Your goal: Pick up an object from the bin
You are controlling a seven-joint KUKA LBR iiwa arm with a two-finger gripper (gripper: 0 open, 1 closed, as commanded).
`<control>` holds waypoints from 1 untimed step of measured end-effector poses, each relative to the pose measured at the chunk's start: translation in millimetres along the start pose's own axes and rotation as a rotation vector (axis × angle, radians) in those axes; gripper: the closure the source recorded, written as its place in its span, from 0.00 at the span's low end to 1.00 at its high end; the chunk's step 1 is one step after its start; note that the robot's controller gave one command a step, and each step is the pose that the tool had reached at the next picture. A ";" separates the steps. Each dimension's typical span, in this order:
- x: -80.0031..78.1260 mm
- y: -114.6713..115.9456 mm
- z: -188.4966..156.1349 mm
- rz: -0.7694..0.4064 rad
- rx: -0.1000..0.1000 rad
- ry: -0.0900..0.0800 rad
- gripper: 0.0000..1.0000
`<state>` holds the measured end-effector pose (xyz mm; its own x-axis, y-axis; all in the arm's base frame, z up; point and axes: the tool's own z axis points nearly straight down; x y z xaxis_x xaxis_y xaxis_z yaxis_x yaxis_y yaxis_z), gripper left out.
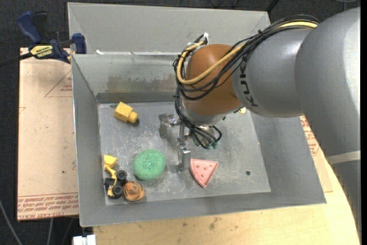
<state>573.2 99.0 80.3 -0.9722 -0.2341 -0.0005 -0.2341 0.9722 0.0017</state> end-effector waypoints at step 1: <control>0.0 0.0 0.0 0.000 0.000 0.000 0.00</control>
Offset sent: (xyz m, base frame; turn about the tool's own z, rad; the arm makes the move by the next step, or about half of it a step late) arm -0.0010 0.0806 -0.0103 -0.1743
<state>573.2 98.9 80.3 -0.9722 -0.2341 -0.0005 -0.2341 0.9722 0.0017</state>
